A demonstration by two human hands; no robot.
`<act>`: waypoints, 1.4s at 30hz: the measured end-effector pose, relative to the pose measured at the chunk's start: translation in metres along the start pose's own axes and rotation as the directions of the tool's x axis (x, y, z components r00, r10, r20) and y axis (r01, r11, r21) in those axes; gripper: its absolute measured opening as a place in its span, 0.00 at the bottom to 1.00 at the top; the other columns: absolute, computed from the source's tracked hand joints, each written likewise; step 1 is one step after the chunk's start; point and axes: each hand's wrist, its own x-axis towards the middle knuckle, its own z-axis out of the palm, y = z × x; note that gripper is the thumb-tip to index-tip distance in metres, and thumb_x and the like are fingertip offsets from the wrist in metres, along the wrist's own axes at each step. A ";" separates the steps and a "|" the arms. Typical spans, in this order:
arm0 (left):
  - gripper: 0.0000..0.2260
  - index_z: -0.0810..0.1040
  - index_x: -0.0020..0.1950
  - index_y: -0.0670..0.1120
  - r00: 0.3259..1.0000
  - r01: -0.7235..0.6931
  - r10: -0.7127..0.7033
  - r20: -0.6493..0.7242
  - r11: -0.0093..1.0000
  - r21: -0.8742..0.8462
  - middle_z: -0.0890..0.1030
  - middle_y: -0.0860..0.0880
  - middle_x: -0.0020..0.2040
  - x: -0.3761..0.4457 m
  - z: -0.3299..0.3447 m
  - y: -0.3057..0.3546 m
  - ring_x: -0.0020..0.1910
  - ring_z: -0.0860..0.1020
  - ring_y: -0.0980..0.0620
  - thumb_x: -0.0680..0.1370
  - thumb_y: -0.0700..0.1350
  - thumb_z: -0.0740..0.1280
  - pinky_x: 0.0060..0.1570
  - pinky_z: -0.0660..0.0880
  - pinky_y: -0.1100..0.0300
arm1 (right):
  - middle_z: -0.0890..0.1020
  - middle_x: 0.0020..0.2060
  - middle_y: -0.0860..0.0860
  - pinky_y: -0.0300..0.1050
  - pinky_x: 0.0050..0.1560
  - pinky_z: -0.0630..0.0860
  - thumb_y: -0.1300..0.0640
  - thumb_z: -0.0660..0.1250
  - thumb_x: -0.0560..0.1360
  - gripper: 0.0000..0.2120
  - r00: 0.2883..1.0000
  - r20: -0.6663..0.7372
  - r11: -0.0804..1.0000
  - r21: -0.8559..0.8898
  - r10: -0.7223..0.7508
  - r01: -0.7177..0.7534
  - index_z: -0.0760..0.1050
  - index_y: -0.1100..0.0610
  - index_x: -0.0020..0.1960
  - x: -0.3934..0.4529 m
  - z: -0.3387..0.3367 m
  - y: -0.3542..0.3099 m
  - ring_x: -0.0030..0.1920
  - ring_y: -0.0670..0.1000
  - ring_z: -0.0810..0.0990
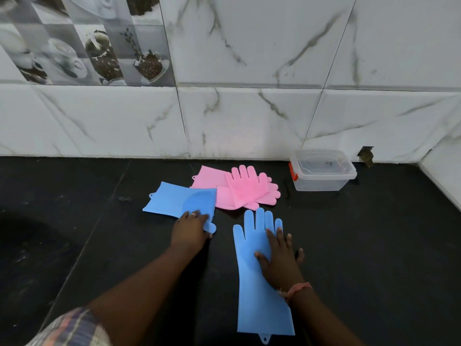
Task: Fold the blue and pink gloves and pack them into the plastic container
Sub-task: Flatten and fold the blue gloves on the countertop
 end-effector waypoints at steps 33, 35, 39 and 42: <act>0.15 0.78 0.67 0.54 0.953 0.301 0.041 0.300 -0.007 -0.954 0.86 0.47 0.60 -0.100 0.009 0.081 0.56 0.86 0.45 0.80 0.47 0.68 0.52 0.83 0.45 | 0.84 0.55 0.57 0.57 0.55 0.80 0.56 0.70 0.74 0.16 0.967 0.239 0.020 0.971 -0.086 -0.238 0.77 0.53 0.61 -0.044 -0.056 -0.004 0.55 0.61 0.83; 0.12 0.77 0.66 0.50 0.922 0.386 0.001 0.387 0.079 -0.919 0.87 0.49 0.54 -0.100 0.017 0.085 0.43 0.85 0.51 0.83 0.49 0.67 0.33 0.79 0.58 | 0.84 0.54 0.60 0.58 0.53 0.81 0.59 0.69 0.76 0.13 0.972 0.235 -0.039 0.971 0.011 -0.235 0.77 0.58 0.60 -0.043 -0.052 0.008 0.52 0.61 0.84; 0.14 0.77 0.60 0.45 0.804 0.591 -0.122 0.582 0.266 -0.761 0.85 0.47 0.49 -0.104 0.038 0.090 0.38 0.81 0.53 0.82 0.54 0.67 0.28 0.75 0.63 | 0.84 0.53 0.59 0.59 0.54 0.80 0.64 0.63 0.77 0.13 0.904 0.392 0.174 0.891 0.170 -0.419 0.75 0.58 0.61 -0.051 -0.021 0.023 0.50 0.59 0.84; 0.12 0.78 0.60 0.50 0.841 0.536 -0.107 0.530 0.297 -0.790 0.87 0.49 0.54 -0.104 0.042 0.090 0.47 0.87 0.51 0.80 0.52 0.71 0.31 0.79 0.62 | 0.84 0.54 0.53 0.57 0.55 0.81 0.61 0.65 0.77 0.13 0.930 0.323 0.276 0.890 0.177 -0.362 0.75 0.53 0.60 -0.052 -0.017 0.024 0.52 0.55 0.84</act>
